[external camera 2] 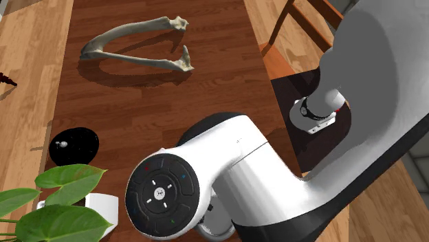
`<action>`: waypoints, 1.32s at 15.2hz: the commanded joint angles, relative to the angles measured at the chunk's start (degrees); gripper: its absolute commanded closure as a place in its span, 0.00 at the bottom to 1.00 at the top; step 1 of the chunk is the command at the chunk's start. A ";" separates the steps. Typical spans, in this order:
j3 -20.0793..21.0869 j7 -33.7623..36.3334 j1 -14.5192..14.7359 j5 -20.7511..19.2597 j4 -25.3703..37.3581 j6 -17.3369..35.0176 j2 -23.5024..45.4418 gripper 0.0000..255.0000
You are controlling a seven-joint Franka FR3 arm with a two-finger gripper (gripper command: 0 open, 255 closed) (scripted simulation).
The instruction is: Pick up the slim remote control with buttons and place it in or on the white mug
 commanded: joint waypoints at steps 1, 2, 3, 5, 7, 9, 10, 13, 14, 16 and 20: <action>1.09 2.74 1.48 -0.22 0.23 -0.04 0.19 1.00; 1.65 4.08 2.23 -0.34 0.41 -0.09 0.33 1.00; 2.19 5.42 2.98 -0.47 0.66 -0.16 0.52 1.00; 3.32 8.21 4.56 -0.78 1.41 -0.36 1.09 1.00; 3.30 8.26 4.57 -0.86 0.33 1.08 1.46 1.00; 3.29 8.32 4.59 -0.95 -0.70 2.52 1.88 1.00; 3.28 8.36 4.59 -1.00 -1.19 3.23 2.10 1.00; 3.25 8.47 4.62 -1.17 -2.59 5.36 2.84 1.00; 3.23 8.51 4.63 -1.23 -3.03 6.06 3.11 1.00; 3.21 8.59 4.65 -1.37 -3.87 7.46 3.68 1.00; 3.16 8.72 4.69 -1.56 -4.93 9.36 4.52 1.00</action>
